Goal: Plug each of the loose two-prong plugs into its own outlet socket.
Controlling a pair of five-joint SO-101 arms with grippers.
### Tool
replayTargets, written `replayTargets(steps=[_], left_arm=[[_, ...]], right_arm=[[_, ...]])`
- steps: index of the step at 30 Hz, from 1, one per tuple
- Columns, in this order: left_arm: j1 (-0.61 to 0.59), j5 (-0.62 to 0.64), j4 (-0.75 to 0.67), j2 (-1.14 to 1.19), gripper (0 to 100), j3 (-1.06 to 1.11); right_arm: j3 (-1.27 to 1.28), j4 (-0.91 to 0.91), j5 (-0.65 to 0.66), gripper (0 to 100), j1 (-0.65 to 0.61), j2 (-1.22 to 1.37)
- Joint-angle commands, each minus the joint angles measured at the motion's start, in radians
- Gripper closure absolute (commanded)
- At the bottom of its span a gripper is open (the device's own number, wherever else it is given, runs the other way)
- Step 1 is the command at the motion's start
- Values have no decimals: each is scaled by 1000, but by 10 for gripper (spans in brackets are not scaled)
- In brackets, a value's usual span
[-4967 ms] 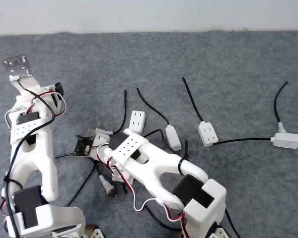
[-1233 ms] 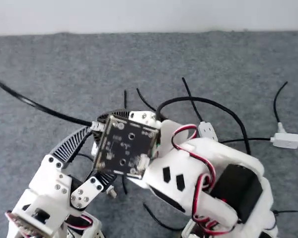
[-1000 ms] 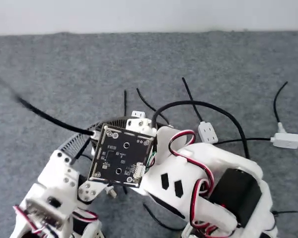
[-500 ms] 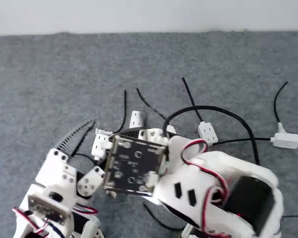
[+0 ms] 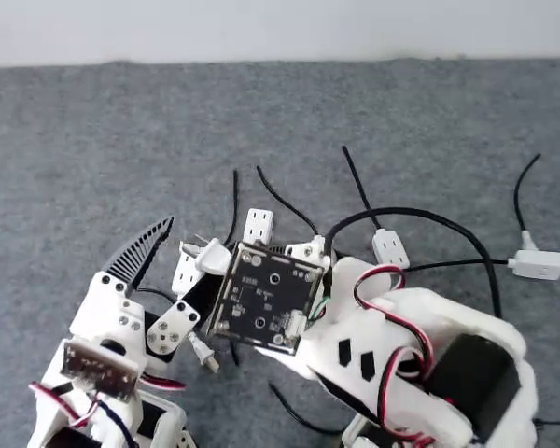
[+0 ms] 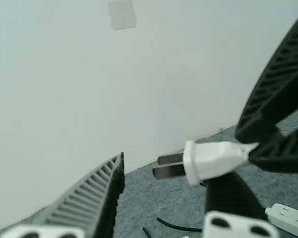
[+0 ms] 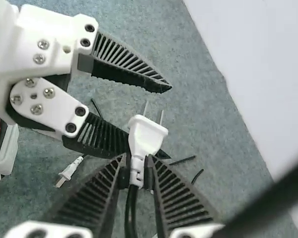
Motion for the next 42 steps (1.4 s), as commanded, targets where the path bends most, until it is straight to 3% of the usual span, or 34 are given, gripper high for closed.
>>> replayTargets(steps=[1,16,20,24,42], left_arm=[[-12,-3,-25,-12,754,-13],[-12,-3,-26,-12,754,13],[-12,-3,-26,-12,754,13],[-12,-3,-26,-12,754,13],[-18,-9,-60,-12,754,56]], right_arm=[[31,2,-11,991,10,-7],[482,-315,-9,991,12,-177],[532,-378,-9,990,67,-209],[540,-389,-11,990,125,-209],[620,-381,-52,990,162,-219]])
